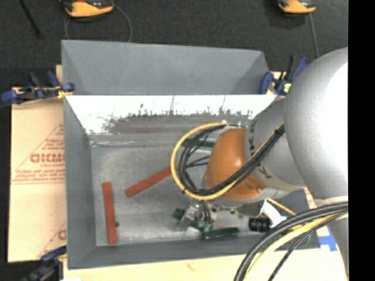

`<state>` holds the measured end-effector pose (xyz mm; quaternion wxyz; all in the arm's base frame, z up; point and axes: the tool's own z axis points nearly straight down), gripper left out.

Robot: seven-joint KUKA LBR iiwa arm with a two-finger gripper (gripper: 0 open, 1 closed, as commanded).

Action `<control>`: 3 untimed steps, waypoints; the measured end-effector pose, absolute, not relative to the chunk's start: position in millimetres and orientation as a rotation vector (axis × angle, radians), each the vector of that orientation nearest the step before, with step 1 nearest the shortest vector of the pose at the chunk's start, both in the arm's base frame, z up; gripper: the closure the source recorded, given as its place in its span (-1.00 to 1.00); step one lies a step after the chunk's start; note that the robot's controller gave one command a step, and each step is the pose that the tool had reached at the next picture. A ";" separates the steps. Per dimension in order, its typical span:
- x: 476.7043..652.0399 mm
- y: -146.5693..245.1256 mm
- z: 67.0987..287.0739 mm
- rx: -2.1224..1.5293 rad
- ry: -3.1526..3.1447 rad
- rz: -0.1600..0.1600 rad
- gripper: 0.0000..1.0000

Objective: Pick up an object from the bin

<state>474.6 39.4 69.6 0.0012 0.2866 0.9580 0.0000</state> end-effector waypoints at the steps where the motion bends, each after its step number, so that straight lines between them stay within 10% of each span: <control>1: 475.9 38.6 98.7 0.887 3.010 0.002 1.00; 2: 476.7 37.8 106.1 0.878 3.013 0.001 1.00; 3: 478.3 36.9 165.7 0.869 3.012 0.003 1.00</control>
Offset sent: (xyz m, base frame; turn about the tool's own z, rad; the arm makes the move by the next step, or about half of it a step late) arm 0.0002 0.0001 0.0277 0.0000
